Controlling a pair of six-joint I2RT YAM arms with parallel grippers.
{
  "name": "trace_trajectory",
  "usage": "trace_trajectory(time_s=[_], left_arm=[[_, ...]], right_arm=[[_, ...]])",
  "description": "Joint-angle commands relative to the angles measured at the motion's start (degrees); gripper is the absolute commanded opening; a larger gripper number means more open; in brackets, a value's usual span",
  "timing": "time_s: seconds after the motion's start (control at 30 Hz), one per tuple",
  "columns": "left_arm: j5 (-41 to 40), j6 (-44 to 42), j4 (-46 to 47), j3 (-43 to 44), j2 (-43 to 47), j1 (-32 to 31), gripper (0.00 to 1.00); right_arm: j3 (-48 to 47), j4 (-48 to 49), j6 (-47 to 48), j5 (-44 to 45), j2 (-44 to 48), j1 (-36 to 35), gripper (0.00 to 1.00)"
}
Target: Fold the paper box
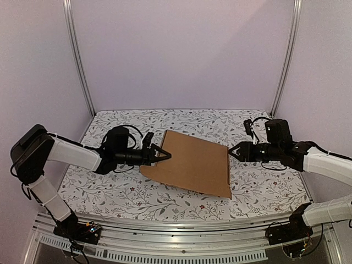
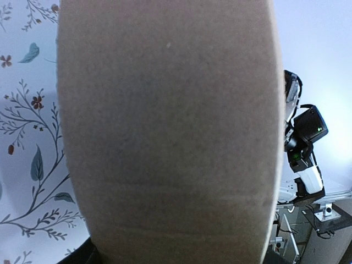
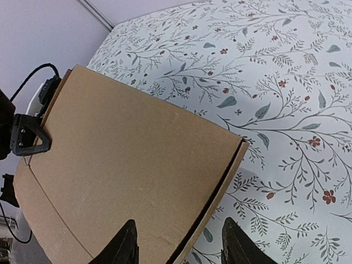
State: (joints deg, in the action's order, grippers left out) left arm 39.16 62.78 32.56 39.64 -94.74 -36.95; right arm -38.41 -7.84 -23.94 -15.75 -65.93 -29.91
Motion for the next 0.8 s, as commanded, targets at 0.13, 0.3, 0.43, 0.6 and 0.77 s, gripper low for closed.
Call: trace_trajectory(time_s=[0.13, 0.3, 0.43, 0.6, 0.77], left_arm=[[7.38, 6.14, 5.81, -5.42, 7.39, 4.18, 0.47], [11.78, 9.31, 6.72, -8.34, 13.22, 5.98, 0.48], [15.58, 11.03, 5.99, -10.26, 17.83, 7.97, 0.5], [18.68, 10.77, 2.89, -12.16, 24.29, 10.04, 0.5], [21.33, 8.78, -2.35, -13.13, 29.24, 11.03, 0.52]], right_arm=[[-5.97, -5.57, 11.24, -3.49, 7.65, -4.03, 0.83], [-8.96, -8.22, 18.86, -3.87, 10.68, -8.13, 0.99], [-11.98, -13.43, 28.33, -2.52, 11.8, -13.9, 0.99], [-17.0, -22.2, 39.91, -5.87, 14.81, -17.16, 0.99], [-19.1, -29.1, 51.88, -1.49, 18.27, -23.95, 0.99]])
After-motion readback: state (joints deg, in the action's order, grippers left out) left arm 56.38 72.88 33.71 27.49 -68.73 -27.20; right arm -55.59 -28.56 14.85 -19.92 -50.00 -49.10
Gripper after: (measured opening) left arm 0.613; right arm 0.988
